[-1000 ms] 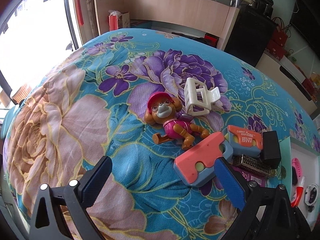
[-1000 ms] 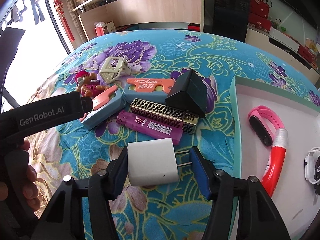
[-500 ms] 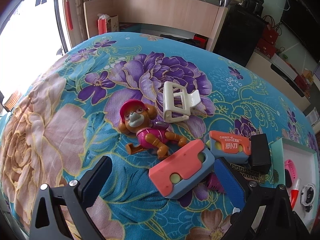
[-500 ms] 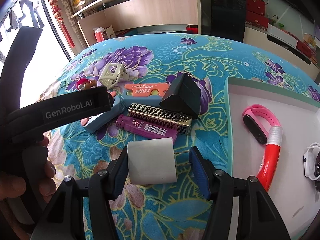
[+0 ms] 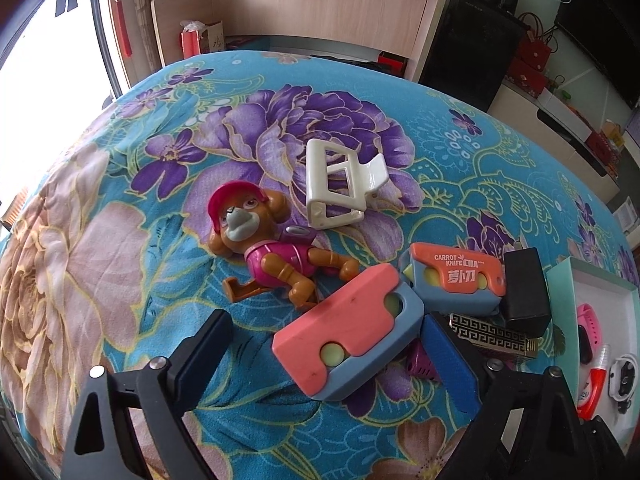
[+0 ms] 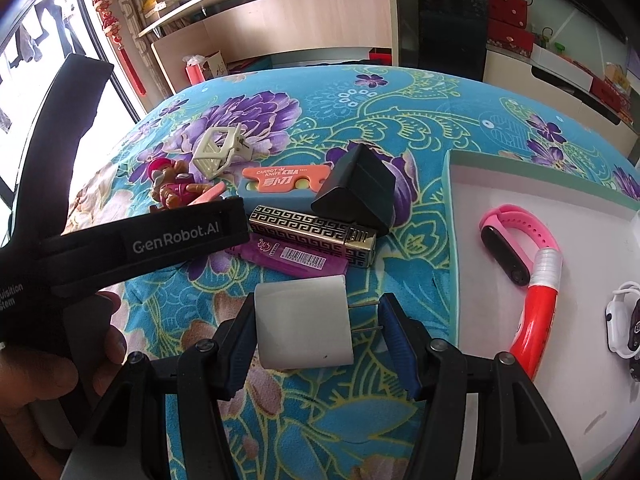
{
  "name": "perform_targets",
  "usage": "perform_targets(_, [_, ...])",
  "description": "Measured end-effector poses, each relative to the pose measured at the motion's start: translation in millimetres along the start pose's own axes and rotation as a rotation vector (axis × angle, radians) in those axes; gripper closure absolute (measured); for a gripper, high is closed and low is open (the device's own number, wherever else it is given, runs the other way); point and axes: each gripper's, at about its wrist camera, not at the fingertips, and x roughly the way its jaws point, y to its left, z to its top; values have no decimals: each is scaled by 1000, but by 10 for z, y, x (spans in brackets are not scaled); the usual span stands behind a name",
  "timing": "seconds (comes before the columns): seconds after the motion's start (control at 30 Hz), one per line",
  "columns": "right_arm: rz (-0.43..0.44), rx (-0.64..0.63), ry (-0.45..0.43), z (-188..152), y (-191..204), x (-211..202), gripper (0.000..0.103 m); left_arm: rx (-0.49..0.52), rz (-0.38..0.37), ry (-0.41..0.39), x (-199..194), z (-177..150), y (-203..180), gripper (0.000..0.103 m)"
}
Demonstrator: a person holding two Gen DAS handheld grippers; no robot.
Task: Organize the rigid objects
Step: 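Grasp the white square plug with the right gripper while the left gripper grasps the pink-blue knife case, then carry the white plug and pink-blue knife case over the white tray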
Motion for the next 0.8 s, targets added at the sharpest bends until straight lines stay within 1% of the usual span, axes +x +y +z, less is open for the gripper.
perform_targets(0.13, [0,0,1,0,2,-4,42,-5,-13,2,4,7,11,11])
perform_targets(0.23, [0,0,0,0,6,-1,42,-1,-23,1,-7,6,2,17])
perform_targets(0.33, [0,2,0,0,-4,0,42,7,-40,3,-24,-3,-11,30])
perform_targets(0.37, [0,3,-1,-1,-10,0,42,10,-38,3,-31,-8,-13,31])
perform_targets(0.67, [5,10,-10,2,-25,-22,42,-5,-30,2,-106,-61,40,31])
perform_targets(0.8, [15,12,-39,18,-28,-85,42,-15,-33,-28,-228,-52,64,31])
